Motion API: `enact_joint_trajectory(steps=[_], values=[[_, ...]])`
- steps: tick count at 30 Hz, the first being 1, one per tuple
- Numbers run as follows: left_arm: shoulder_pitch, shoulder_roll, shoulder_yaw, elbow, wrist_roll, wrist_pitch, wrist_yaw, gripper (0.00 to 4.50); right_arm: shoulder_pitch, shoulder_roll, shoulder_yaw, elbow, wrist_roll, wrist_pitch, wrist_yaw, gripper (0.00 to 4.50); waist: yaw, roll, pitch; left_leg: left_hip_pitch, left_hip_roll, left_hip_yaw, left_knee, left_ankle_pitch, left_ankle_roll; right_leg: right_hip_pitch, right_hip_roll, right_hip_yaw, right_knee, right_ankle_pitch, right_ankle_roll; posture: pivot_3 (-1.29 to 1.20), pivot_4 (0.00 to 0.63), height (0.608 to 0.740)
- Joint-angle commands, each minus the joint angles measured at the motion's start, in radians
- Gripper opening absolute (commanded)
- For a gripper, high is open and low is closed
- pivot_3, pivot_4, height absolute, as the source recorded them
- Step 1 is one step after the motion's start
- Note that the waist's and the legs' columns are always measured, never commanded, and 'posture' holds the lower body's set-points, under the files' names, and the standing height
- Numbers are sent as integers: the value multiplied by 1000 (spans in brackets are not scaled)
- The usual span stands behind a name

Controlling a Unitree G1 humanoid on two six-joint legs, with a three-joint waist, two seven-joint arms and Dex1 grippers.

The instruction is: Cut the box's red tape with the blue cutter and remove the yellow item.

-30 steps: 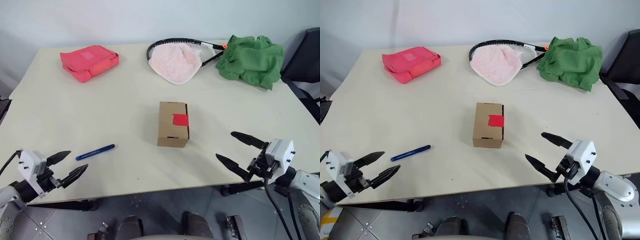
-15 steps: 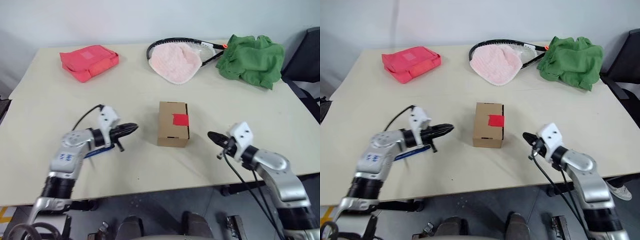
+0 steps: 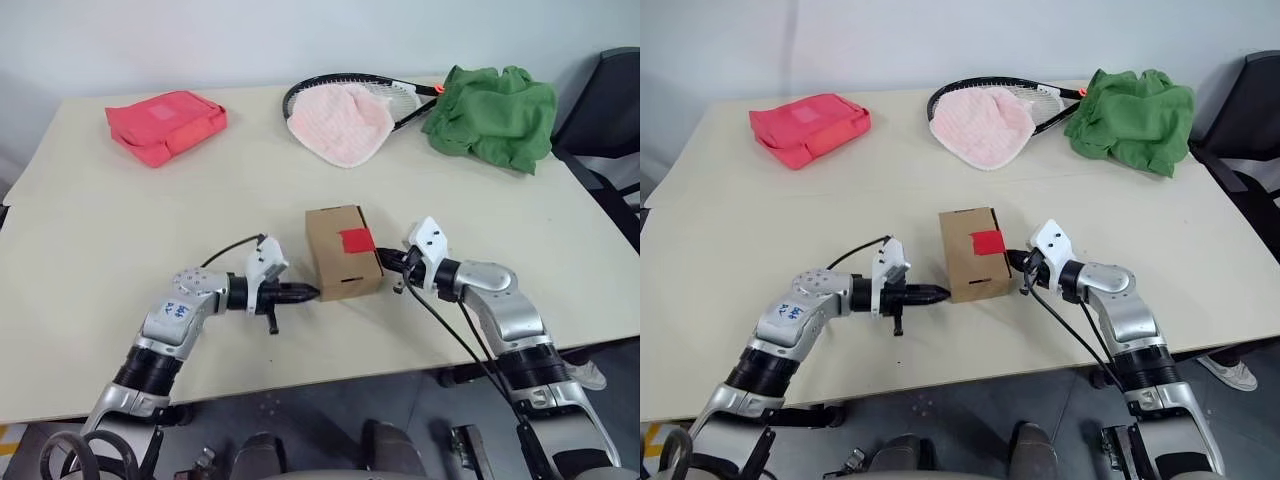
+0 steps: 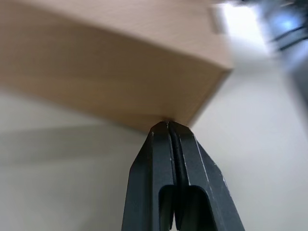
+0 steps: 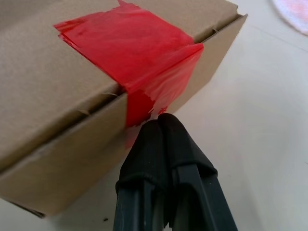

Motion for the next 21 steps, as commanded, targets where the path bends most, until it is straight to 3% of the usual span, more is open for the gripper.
enact_joint_trajectory(steps=[1,8,14,18,21], values=[[58,11,22,-112,-55,42,-6,44,-27,3,12,35,19,-50,102,0,-1,0,0,0,0,0,0,0,0,0,0,0,0,0,0,0,150,740],[144,30,66,-209,-83,70,31,44,-89,30,-10,177,-10,-199,143,0,-1,0,0,0,0,0,1,0,0,0,0,1,0,0,0,0,150,740],[218,121,208,-299,-187,102,-1,44,-83,-31,-66,155,3,-256,150,0,-1,1,1,0,0,0,0,0,0,0,0,0,0,0,0,0,150,740],[174,150,335,-250,-263,128,23,44,-45,-64,-71,88,-4,-209,129,0,0,2,1,0,0,0,1,0,0,0,0,1,0,0,0,0,150,740],[91,109,318,-151,-168,42,118,44,-39,-42,-62,63,-24,-167,66,0,1,2,1,0,0,0,1,0,0,0,0,1,0,0,0,0,150,740]])
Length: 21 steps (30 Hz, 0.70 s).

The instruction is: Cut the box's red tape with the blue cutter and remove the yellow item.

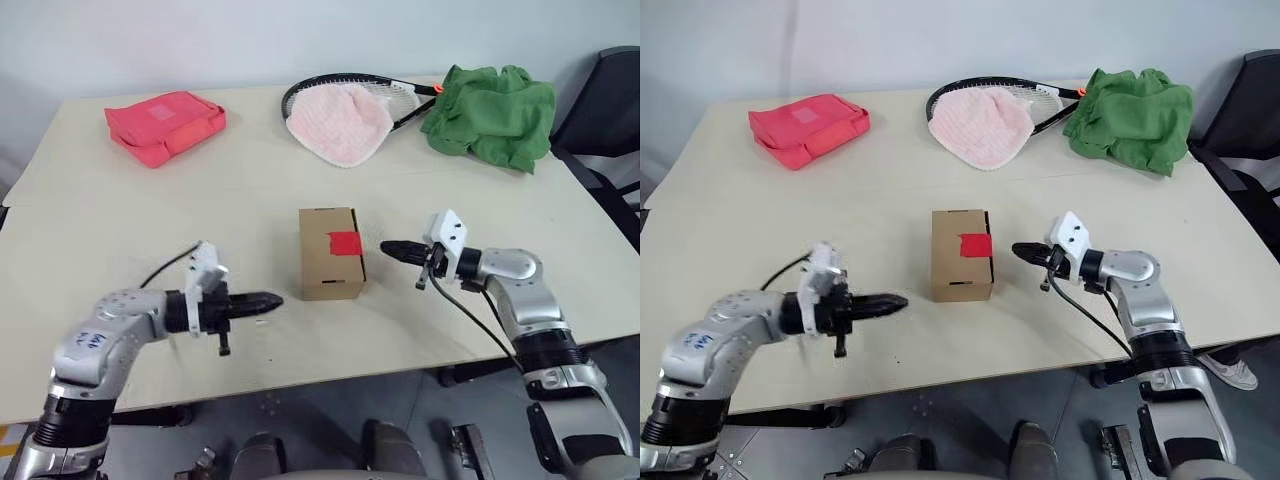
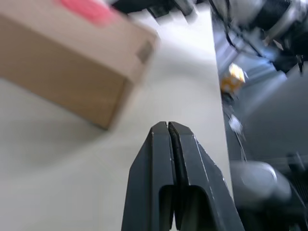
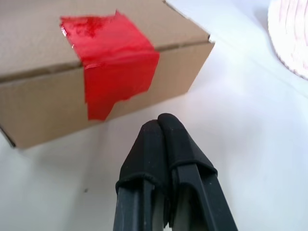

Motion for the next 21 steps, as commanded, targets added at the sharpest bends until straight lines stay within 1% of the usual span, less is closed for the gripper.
enact_joint_trajectory(steps=[1,3,5,9,13,17,21], values=[[-91,-50,-44,112,123,-127,107,44,-18,43,-1,-42,-20,54,-92,0,-1,0,0,0,0,0,0,0,0,0,0,0,0,0,0,0,150,740],[-148,-93,-113,200,211,-182,159,44,-46,82,17,-19,-51,78,-150,0,-3,0,0,0,0,0,0,0,0,0,0,0,0,0,0,0,150,740],[-185,-127,-143,256,247,-207,184,44,-69,105,26,9,-78,89,-191,0,-4,0,0,1,0,0,0,0,0,0,0,0,1,0,0,0,150,740],[-222,-154,-229,333,323,-249,172,44,-154,152,53,136,-118,25,-206,0,-10,0,0,1,0,1,-2,0,0,-1,0,-1,1,0,0,0,150,740],[-207,-156,-238,283,265,-197,93,44,-232,180,68,253,-122,-60,-127,0,-15,1,0,1,0,1,-3,0,-1,-1,0,-1,1,0,0,0,150,740],[-167,-150,-228,212,209,-173,21,44,-275,195,70,334,-111,-118,-36,0,-22,1,1,1,0,1,-3,0,-1,-1,0,-1,1,0,0,0,150,740],[-118,-149,-216,129,164,-135,-2,44,-304,203,77,393,-107,-151,73,0,-29,1,1,1,0,0,-3,0,-1,-1,0,-1,1,0,0,0,150,740]])
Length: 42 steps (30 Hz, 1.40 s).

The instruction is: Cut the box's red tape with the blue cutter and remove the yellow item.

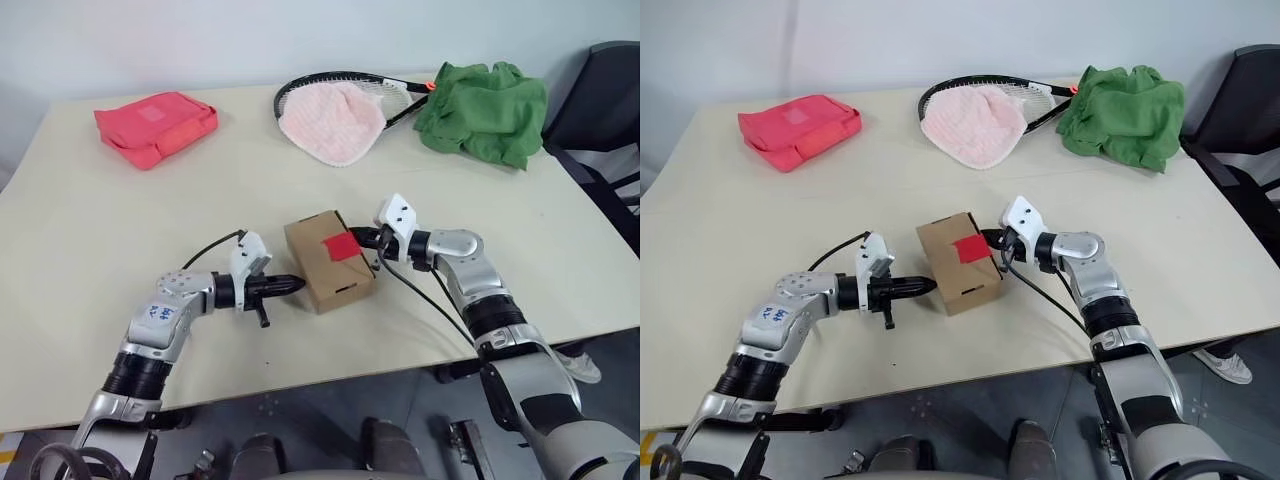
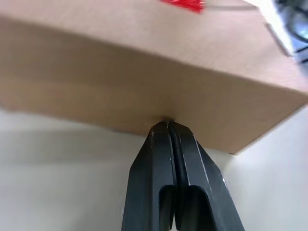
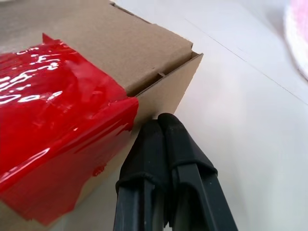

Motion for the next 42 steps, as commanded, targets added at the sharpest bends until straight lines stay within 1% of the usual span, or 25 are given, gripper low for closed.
enact_joint_trajectory(steps=[1,4,7,10,14,18,21,25,28,29,31,32,34,36,37,38,40,42], values=[[21,-7,9,-121,-72,29,-29,44,-28,17,16,24,16,-46,98,0,-2,0,0,0,0,0,0,0,0,0,0,0,0,0,0,0,150,740],[68,7,7,-208,-106,88,-34,44,-25,17,16,15,34,-40,191,0,-4,1,0,0,0,0,0,0,0,0,0,0,0,0,0,0,150,740],[104,18,7,-265,-119,128,-21,44,-29,21,2,24,37,-40,208,0,-3,1,0,0,0,0,0,0,0,0,0,0,1,0,0,0,150,740],[134,21,2,-303,-124,158,-6,44,-40,24,-1,71,15,-86,200,0,-4,1,0,1,0,0,0,0,0,0,0,0,1,0,0,0,150,740],[148,20,-15,-311,-97,157,25,44,-77,28,-13,144,-18,-178,124,0,-3,1,1,1,0,0,0,0,0,0,0,1,1,0,0,0,150,740],[154,55,7,-321,-106,166,26,44,-92,-8,-28,123,-19,-229,119,0,-4,1,1,1,0,0,0,0,0,0,0,1,1,0,0,0,150,740],[163,99,49,-327,-132,173,2,44,-64,-49,-52,32,15,-211,139,0,-2,1,1,1,0,0,0,0,0,0,0,1,1,0,0,0,150,740],[175,154,144,-311,-174,151,-19,44,34,-126,-91,-173,82,-122,158,0,3,1,1,1,0,0,0,0,0,0,0,1,1,0,0,0,150,740],[224,199,263,-322,-231,130,-58,44,156,-204,-138,-395,182,18,186,0,5,1,1,1,0,-1,0,0,0,0,0,1,1,0,0,0,150,740],[247,215,311,-322,-248,119,-72,44,203,-229,-166,-485,241,112,182,0,7,1,1,1,0,-1,0,0,0,0,0,1,1,0,0,0,150,740],[309,255,413,-286,-231,45,-94,0,323,-284,-226,-692,378,281,177,394,11,1,1,1,0,-1,-1,0,0,0,0,1,1,0,0,0,150,740],[333,264,467,-256,-228,15,-94,192,382,-307,-246,-786,428,342,167,628,13,2,1,1,0,-1,-2,0,-1,0,0,1,1,0,0,0,150,740],[385,296,550,-162,-201,-62,-114,624,489,-329,-278,-947,491,413,127,1303,17,2,1,1,0,0,-2,-1,-1,-1,0,1,0,0,0,0,150,740],[429,332,598,-65,-157,-158,-145,1172,571,-338,-299,-1073,531,456,88,1910,20,2,1,2,0,1,-2,-1,-1,-1,0,1,-1,0,-1,0,150,740],[455,357,623,4,-131,-211,-165,1464,621,-343,-307,-1139,540,464,71,2278,23,2,1,4,0,2,-2,-1,-1,0,0,1,-1,0,-1,0,150,740],[478,389,648,85,-106,-266,-188,1707,671,-347,-312,-1200,539,465,57,2536,27,2,1,4,0,3,-2,-2,-1,0,0,1,-1,-1,-1,0,150,740],[507,443,676,218,-77,-348,-238,2388,743,-342,-320,-1282,557,457,44,3313,29,1,1,4,1,3,-2,-3,-1,0,0,1,-1,-1,-1,0,150,740],[494,495,687,368,-67,-412,-289,3016,794,-328,-325,-1326,590,447,44,4023,34,-1,1,4,1,4,-2,-4,-1,0,0,1,-2,-1,-1,0,150,740]])
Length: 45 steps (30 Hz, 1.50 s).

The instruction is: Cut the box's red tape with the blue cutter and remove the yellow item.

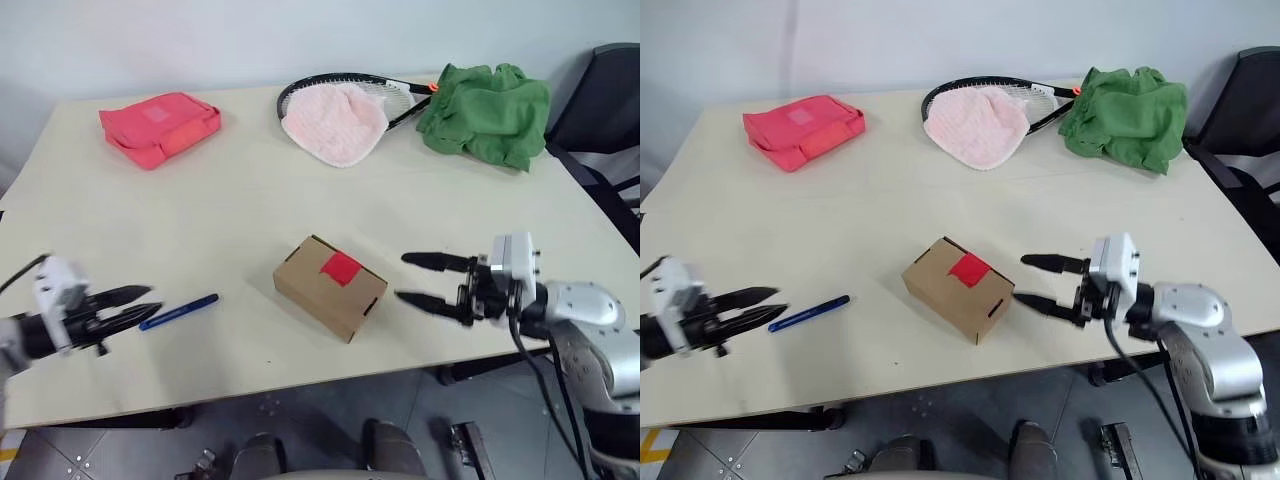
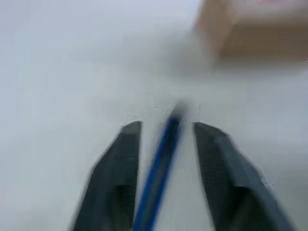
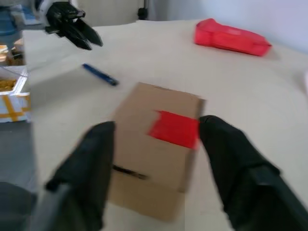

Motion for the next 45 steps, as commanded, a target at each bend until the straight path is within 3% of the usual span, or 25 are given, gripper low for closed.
enact_joint_trajectory(steps=[1,5,9,13,20,26,29,40,45], values=[[-28,81,43,207,30,-133,-86,3277,48,13,-38,-106,95,-3,-13,4338,6,-2,0,0,0,0,0,0,0,0,0,0,0,0,0,0,150,740],[-102,123,-7,352,60,-215,-129,4492,75,34,-8,-151,102,-30,-37,4500,23,-3,0,0,0,1,2,-1,1,1,0,0,1,0,0,0,150,740],[-135,129,-31,357,48,-237,-184,4492,111,42,13,-212,70,-72,-56,4500,23,-3,-1,0,0,1,1,-1,1,0,0,0,2,0,0,0,150,740],[-125,103,-70,231,22,-198,-221,4492,116,16,-20,-237,69,-101,-50,4500,22,-5,0,1,1,2,2,-1,1,0,0,0,2,0,0,0,150,740],[-180,23,-210,150,82,-194,-155,4492,128,-43,-47,-312,122,-80,-63,4500,22,-5,0,2,1,3,2,-1,1,0,0,0,3,0,0,0,150,740],[-257,-21,-321,212,167,-226,-101,4492,165,-74,-68,-317,138,-72,-73,4500,26,-6,-1,2,1,3,2,-1,1,0,0,0,3,0,0,0,150,740],[-284,-22,-353,236,186,-215,-98,3893,160,-80,-78,-319,147,-63,-100,4500,28,-6,-1,3,1,3,3,-1,1,1,0,0,3,0,0,0,150,740],[-285,-20,-414,269,212,-268,-151,600,181,-85,-86,-325,140,-65,-137,4500,26,-5,-1,5,1,4,2,-1,1,2,0,0,3,0,0,0,150,740],[-284,-62,-389,225,172,-300,-145,454,170,-87,-92,-310,142,-63,-149,4500,30,-4,-2,5,1,5,2,-2,1,2,0,1,3,0,0,0,150,740]])
